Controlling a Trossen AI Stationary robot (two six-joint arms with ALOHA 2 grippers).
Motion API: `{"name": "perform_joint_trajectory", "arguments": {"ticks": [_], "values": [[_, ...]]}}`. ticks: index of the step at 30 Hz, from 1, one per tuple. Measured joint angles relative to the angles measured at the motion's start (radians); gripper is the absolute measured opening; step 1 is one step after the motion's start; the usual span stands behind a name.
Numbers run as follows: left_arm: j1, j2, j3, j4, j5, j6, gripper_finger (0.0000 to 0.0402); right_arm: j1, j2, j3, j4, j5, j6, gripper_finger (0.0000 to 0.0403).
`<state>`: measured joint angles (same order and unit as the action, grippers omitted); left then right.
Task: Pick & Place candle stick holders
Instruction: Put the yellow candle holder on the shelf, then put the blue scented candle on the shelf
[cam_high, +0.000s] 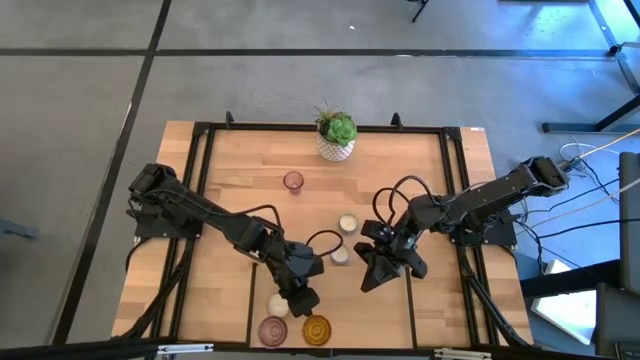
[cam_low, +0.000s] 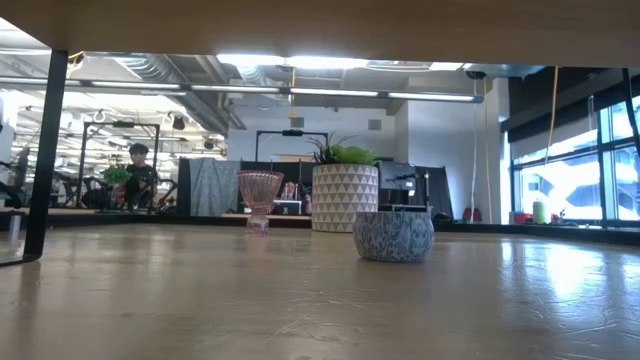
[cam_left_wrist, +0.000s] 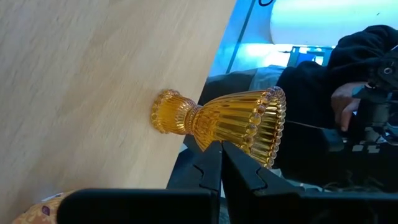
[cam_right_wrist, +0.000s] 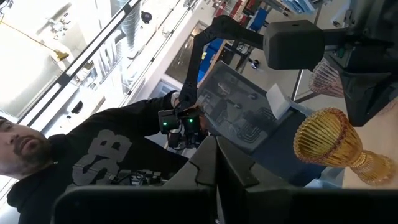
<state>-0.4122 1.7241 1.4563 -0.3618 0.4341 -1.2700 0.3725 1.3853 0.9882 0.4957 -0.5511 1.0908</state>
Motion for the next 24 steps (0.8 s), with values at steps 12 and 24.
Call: {"name": "perform_joint_trajectory", "arguments": {"ticks": [12,24], "values": [[0.003,0.000,0.000,-0.017,-0.077,0.011,0.0002,0.000,0.000,0.000,-0.020,-0.001,0.000,0.0003],[0.048,-0.005,0.001,-0.120,-0.284,0.102,0.0002,0.001,0.000,0.000,-0.025,-0.002,-0.008,0.0003]]}}
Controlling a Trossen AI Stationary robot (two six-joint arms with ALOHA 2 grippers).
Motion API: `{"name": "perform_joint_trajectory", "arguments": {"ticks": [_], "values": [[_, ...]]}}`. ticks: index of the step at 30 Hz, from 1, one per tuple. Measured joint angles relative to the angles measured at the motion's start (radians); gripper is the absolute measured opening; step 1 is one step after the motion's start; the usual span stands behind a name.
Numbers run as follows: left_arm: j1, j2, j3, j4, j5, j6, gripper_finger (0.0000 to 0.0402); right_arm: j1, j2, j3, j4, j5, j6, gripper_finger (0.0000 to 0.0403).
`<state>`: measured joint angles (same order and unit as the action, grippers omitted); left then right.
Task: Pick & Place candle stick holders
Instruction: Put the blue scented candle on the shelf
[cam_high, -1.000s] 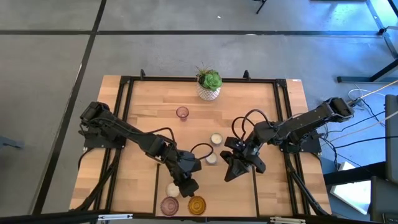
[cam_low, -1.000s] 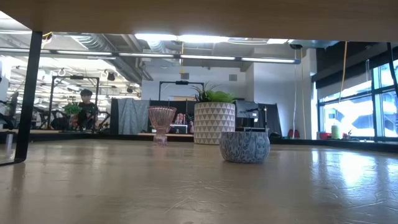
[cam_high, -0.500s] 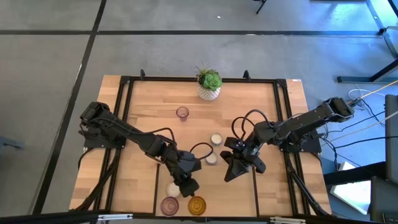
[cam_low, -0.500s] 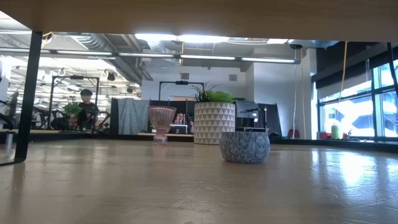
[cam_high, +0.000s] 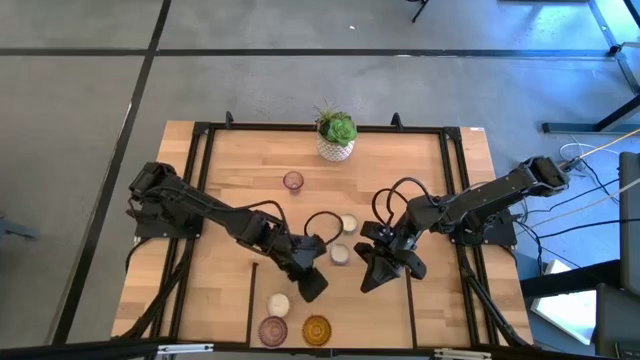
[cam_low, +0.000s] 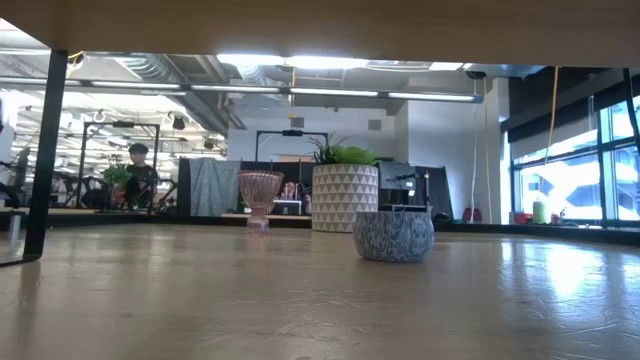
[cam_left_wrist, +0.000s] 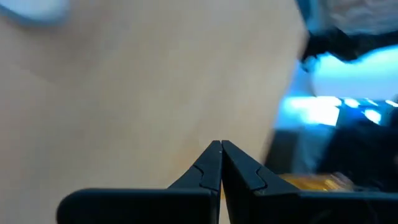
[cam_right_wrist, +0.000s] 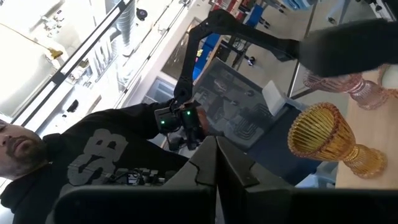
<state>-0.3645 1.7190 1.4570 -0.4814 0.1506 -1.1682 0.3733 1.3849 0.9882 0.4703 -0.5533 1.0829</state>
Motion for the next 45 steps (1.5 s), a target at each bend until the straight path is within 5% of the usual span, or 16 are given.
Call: {"name": "perform_joint_trajectory", "arguments": {"ticks": [5,19,31,39,45], "values": [[0.051,-0.010,0.000,-0.070,-0.145,0.030,0.0002,0.000,0.000,0.000,0.001,0.000,-0.013,0.0003],[0.201,-0.197,0.000,-0.365,-0.314,0.196,0.0002,-0.164,0.000,0.000,-0.012,-0.041,0.007,0.0003],[0.390,-0.251,-0.011,-0.566,-0.224,0.484,0.0002,-0.418,0.000,0.000,-0.087,-0.042,-0.052,0.0003],[0.456,-0.250,-0.106,-0.529,-0.145,0.598,0.0002,-0.481,0.000,0.000,-0.378,0.000,-0.297,0.0003],[0.470,-0.249,-0.150,-0.497,-0.149,0.513,0.0002,-0.507,-0.001,0.000,-0.646,0.004,-0.394,0.0003]]}}
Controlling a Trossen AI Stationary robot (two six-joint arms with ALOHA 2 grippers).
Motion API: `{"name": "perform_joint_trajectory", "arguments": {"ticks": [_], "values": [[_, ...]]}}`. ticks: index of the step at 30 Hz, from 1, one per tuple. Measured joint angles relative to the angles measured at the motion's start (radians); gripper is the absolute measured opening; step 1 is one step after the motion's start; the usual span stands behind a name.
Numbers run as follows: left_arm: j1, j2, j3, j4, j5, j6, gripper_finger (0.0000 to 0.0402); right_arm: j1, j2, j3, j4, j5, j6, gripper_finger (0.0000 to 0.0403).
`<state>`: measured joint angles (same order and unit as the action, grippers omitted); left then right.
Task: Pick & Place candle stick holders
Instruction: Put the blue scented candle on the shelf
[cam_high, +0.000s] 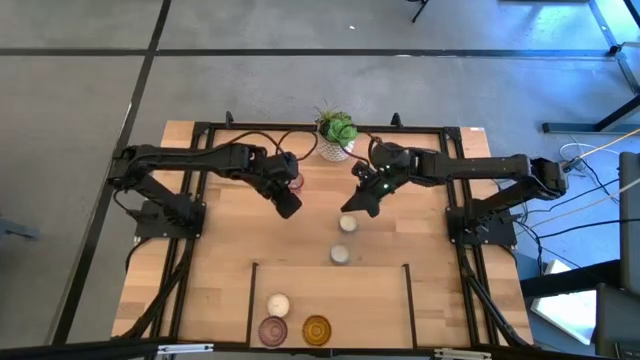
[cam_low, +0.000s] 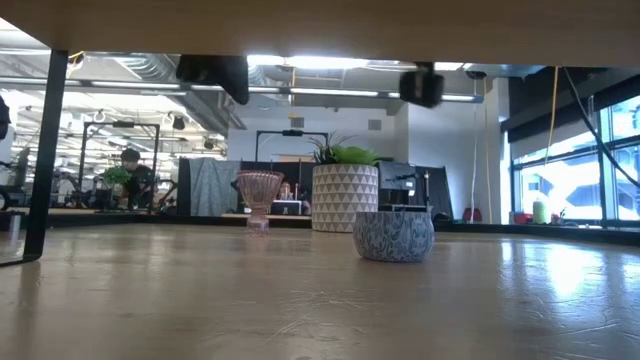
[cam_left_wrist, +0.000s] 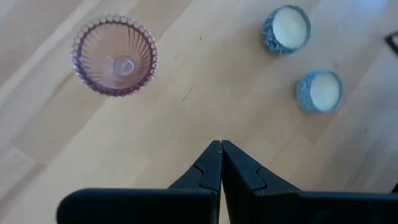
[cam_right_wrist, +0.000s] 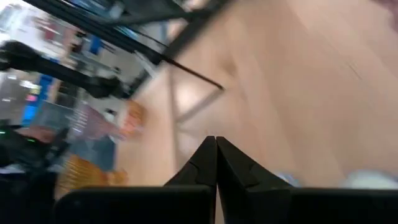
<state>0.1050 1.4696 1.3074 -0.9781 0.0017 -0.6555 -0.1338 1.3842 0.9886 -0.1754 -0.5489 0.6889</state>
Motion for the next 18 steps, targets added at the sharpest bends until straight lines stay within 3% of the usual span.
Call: {"name": "perform_joint_trajectory", "arguments": {"ticks": [5,13,18], "values": [[-0.072,-0.005,-0.030,0.064,-0.036,-0.123,0.0002,0.001,0.000,0.000,-0.170,0.093,-0.027,0.0020],[-0.098,-0.005,-0.045,0.088,-0.129,-0.160,0.0002,0.002,0.080,0.000,-0.256,0.213,-0.009,0.0119],[-0.098,-0.005,-0.045,0.073,-0.073,-0.151,0.0002,0.004,0.145,0.000,-0.256,0.214,0.018,0.0156]]}}
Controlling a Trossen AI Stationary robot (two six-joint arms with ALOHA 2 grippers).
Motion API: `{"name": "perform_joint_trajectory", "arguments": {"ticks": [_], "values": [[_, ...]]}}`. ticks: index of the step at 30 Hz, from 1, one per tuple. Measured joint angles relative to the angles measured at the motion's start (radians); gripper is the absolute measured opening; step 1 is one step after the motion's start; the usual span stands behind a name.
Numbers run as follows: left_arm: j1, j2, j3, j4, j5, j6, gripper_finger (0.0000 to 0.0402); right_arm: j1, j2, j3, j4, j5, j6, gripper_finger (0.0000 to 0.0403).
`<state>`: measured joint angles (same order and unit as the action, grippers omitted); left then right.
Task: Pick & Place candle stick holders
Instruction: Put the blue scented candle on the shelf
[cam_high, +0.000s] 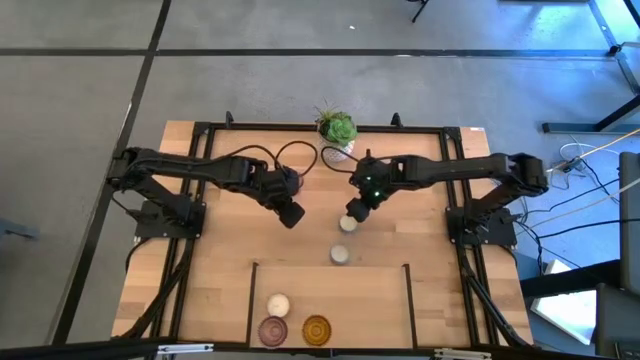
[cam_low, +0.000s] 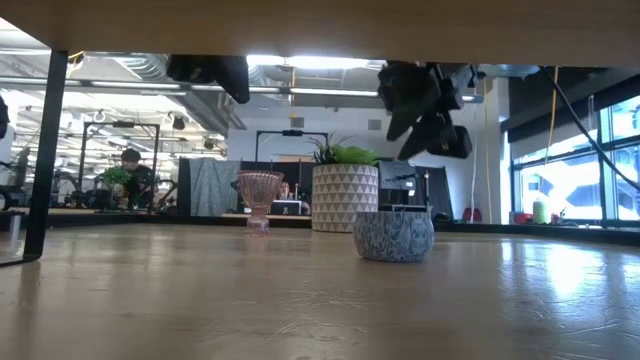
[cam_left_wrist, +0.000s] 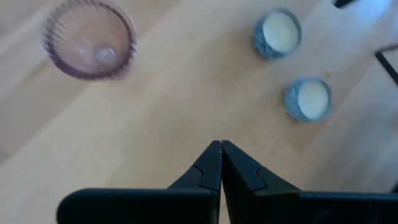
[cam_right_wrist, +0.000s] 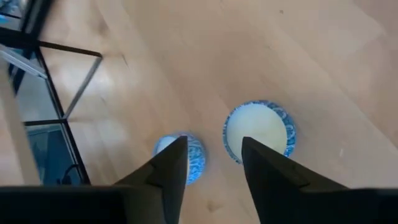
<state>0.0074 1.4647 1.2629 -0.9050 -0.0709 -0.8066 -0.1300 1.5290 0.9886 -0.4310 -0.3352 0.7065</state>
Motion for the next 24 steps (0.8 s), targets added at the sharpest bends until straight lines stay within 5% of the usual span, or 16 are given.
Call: {"name": "perform_joint_trajectory", "arguments": {"ticks": [8,17,24], "values": [[0.000,0.000,0.000,-0.009,0.045,0.024,0.0002,0.000,0.023,0.000,0.003,-0.005,0.003,0.0160],[0.010,0.029,0.000,0.073,0.312,0.383,0.0002,0.005,0.023,0.000,0.004,-0.098,-0.142,0.0160],[0.062,0.077,0.000,0.082,0.329,0.428,0.0002,0.024,0.023,0.000,-0.035,-0.101,-0.113,0.0160]]}}
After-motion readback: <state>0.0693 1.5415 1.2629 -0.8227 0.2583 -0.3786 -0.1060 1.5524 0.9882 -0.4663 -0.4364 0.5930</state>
